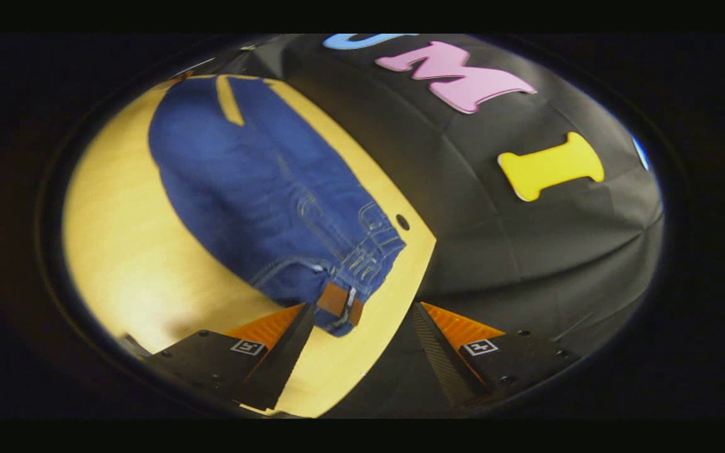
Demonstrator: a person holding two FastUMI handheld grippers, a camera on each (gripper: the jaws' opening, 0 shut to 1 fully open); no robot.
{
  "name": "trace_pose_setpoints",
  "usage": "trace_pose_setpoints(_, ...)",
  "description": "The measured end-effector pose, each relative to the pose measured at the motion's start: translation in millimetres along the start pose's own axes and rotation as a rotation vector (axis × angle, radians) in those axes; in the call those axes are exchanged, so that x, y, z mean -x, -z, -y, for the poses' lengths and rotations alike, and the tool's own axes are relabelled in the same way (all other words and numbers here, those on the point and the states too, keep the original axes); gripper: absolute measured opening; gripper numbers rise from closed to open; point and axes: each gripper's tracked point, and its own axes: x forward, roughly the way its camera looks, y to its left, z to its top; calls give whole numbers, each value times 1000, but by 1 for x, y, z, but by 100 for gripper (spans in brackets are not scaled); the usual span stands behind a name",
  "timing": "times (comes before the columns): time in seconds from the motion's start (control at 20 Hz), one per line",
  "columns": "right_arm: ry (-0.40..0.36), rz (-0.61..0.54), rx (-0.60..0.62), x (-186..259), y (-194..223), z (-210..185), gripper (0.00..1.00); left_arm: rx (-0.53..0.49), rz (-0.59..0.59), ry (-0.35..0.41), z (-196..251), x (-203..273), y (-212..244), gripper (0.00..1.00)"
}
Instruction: Grasp the waist and the cuffs of the jeans and fold them to make the two legs overlap; first hold the waist and fold one-third of the jeans toward the cuffs, then hold the cuffs and fold the remaining one-third in the same direction to finish folding.
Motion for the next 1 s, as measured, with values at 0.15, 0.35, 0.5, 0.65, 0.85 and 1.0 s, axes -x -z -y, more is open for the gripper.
trace_pose_setpoints(0.15,-85,7,85,-8,10,-19,99,0,1,-27,0,-1,0,5)
trace_pose_setpoints(0.35,-131,5,249,-28,12,-38,97,25,-1,-49,1,-1,0,5)
trace_pose_setpoints(0.5,-77,24,249,-46,-3,-31,94,59,0,-86,0,-1,-1,5)
trace_pose_setpoints(0.65,-69,33,265,-57,-9,-33,92,66,-4,-120,0,-3,-2,5)
trace_pose_setpoints(0.85,-79,29,376,-61,-8,-49,41,119,-4,-137,-2,-3,-4,5)
trace_pose_setpoints(1.0,-23,25,498,-62,-7,-52,19,138,-17,-164,-3,-2,-3,5)
